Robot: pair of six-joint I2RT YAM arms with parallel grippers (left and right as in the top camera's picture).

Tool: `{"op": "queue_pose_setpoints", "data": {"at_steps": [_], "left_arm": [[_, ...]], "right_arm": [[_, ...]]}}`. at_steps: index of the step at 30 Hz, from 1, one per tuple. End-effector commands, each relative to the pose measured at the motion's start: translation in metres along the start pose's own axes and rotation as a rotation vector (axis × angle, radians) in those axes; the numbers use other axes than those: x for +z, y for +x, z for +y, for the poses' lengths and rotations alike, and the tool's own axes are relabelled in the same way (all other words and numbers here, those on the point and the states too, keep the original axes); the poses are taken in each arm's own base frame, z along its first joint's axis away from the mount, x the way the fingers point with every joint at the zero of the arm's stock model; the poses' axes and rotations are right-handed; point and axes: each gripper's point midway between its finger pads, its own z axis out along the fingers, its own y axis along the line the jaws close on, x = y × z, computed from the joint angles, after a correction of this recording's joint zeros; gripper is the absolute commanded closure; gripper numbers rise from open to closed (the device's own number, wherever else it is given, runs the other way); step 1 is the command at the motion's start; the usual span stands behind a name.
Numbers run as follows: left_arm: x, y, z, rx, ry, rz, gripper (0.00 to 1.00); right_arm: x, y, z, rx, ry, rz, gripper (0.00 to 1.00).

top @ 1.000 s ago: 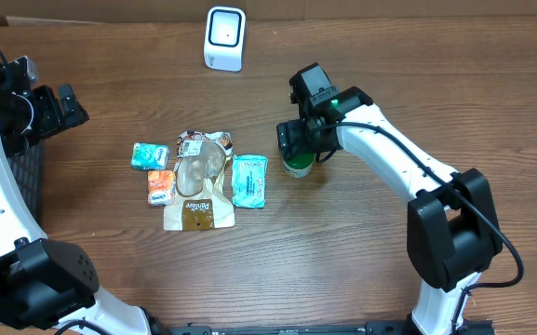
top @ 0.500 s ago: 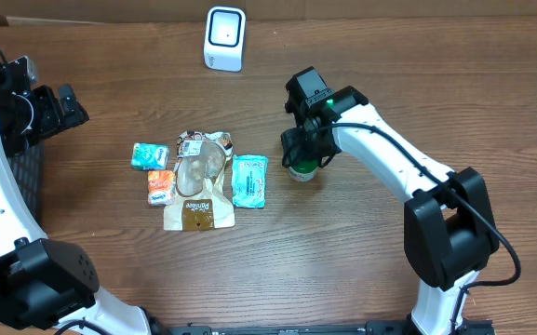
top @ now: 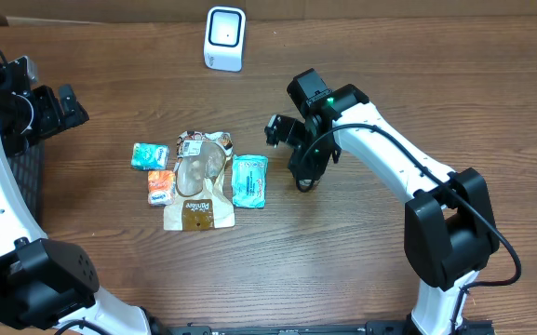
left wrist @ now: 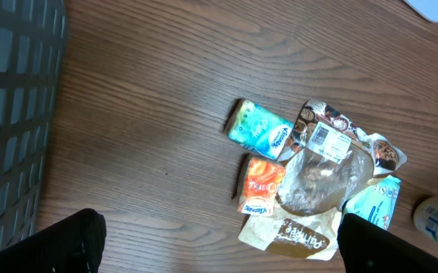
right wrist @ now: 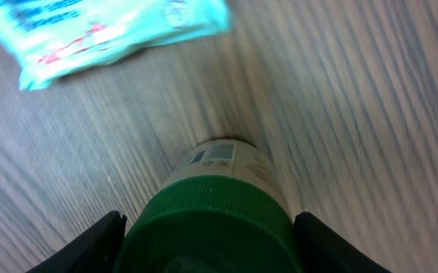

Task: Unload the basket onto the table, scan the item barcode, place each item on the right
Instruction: 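Lower the right gripper over the jar's green cap and grasp it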

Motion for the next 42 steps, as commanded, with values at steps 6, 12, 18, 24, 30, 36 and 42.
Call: {"op": "queue_pose_setpoints", "data": {"at_steps": [6,12,18,24,30,36,42], "left_arm": [[0.001,-0.001,-0.002,0.019,0.012,0.000,0.00],[0.001,-0.001,-0.002,0.020,0.012,0.000,0.00],[0.001,-0.001,-0.002,0.019,0.012,0.000,0.00],[0.001,-0.001,-0.002,0.020,0.012,0.000,0.00],[0.001,-0.001,-0.002,0.020,0.012,0.000,0.00],[0.001,-0.001,-0.002,0.020,0.012,0.000,0.01],[0.001,-0.001,-0.002,0.020,0.012,0.000,0.00]], "right_arm": [[-0.019,-0.025,0.008,-0.328,-0.026,-0.126,0.38],[-0.025,-0.038,0.002,-0.136,-0.013,-0.177,0.00],[-0.068,-0.053,-0.034,0.594,0.050,-0.239,0.00],[-0.058,-0.015,-0.015,1.048,-0.034,-0.084,0.00],[-0.023,-0.001,-0.017,1.252,0.032,-0.055,0.00],[-0.007,0.001,-0.006,1.252,0.014,-0.024,0.07],[0.001,0.005,0.002,1.233,0.036,0.011,0.26]]}}
